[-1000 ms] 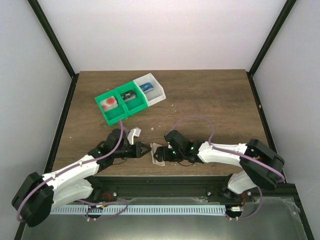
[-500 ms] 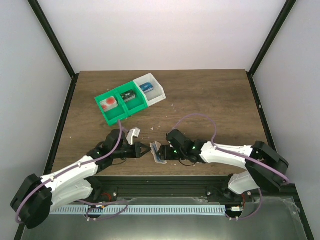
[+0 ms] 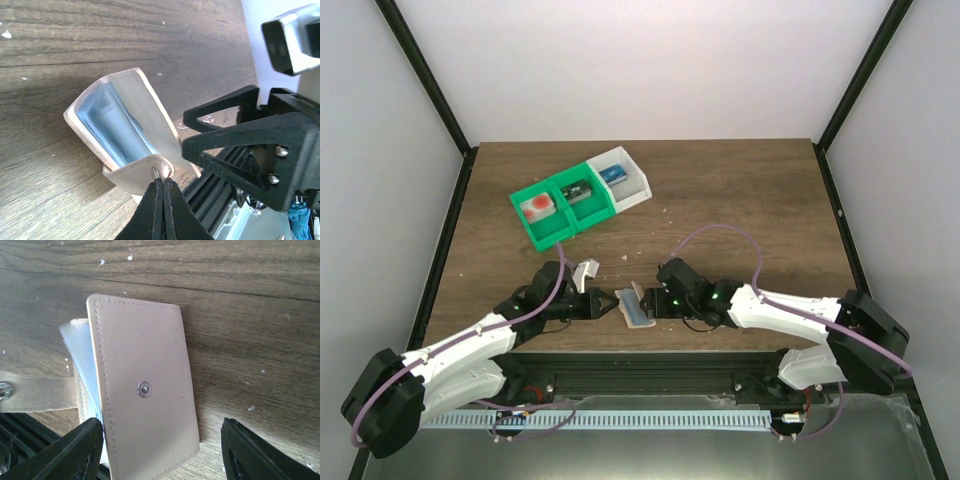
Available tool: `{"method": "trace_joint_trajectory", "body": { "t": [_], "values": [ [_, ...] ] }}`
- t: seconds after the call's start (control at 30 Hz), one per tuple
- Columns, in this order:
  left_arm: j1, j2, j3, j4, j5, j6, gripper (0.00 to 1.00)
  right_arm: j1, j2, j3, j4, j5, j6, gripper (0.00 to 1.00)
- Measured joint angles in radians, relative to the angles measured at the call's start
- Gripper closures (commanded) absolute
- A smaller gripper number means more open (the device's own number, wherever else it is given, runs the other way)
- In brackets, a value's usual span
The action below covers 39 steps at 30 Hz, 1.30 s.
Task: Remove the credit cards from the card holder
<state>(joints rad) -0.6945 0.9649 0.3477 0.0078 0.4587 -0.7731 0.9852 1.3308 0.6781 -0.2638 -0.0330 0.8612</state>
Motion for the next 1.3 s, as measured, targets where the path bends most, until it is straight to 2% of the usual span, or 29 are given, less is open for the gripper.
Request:
{"method": "trace_joint_trajectory", "body": {
  "t": [0.23, 0.43, 0.6, 0.77, 0.97, 1.3],
  "values": [
    [0.000, 0.000, -0.004, -0.011, -0.005, 0.005, 1.00, 0.000, -0.024, 0.000, 0.002, 0.000, -0.017, 0.39],
    [0.000, 0.000, -0.004, -0.018, -0.006, 0.013, 1.00, 0.000, -0.013, 0.000, 0.002, -0.003, -0.033, 0.27],
    [0.000, 0.000, -0.004, -0.016, -0.005, 0.014, 1.00, 0.003, 0.003, 0.001, 0.023, -0.043, -0.037, 0.22],
    [0.000, 0.000, -0.004, -0.008, -0.002, 0.013, 1.00, 0.018, 0.039, 0.002, 0.045, -0.076, -0.042, 0.19],
    [0.000, 0.000, -0.004, -0.003, -0.002, 0.013, 1.00, 0.021, 0.103, 0.018, 0.049, -0.100, -0.056, 0.20],
    [0.000, 0.000, -0.004, -0.003, 0.006, 0.014, 1.00, 0.021, 0.117, 0.036, 0.076, -0.134, -0.079, 0.17]
  ]
}}
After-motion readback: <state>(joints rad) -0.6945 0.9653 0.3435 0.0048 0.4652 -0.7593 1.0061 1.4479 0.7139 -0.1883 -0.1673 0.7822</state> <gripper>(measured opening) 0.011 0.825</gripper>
